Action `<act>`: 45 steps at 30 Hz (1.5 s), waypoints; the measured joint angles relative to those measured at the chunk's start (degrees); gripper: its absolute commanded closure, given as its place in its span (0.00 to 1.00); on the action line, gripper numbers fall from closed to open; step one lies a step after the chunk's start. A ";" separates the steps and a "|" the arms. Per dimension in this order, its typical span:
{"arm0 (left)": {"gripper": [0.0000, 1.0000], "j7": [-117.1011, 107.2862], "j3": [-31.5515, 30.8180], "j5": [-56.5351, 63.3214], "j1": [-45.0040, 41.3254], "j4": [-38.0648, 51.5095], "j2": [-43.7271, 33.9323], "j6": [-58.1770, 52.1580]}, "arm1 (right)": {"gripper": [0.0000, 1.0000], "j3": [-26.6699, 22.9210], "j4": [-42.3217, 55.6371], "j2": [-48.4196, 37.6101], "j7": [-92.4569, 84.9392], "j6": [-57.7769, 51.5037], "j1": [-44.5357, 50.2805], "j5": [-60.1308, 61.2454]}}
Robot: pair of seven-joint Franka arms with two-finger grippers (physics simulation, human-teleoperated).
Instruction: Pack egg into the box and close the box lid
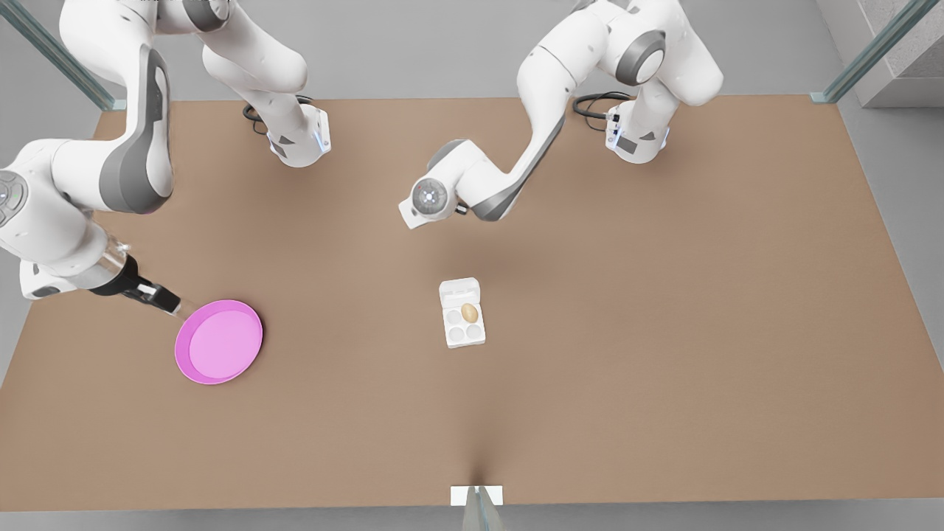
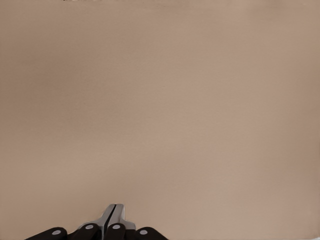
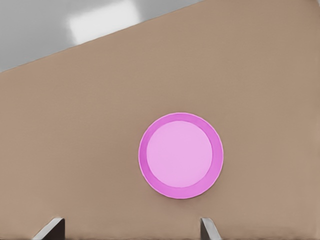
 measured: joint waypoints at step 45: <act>0.00 -39.46 4.19 11.65 32.91 20.60 0.90 10.20 | 0.00 0.16 0.21 2.72 -25.42 -13.22 -4.39 -1.11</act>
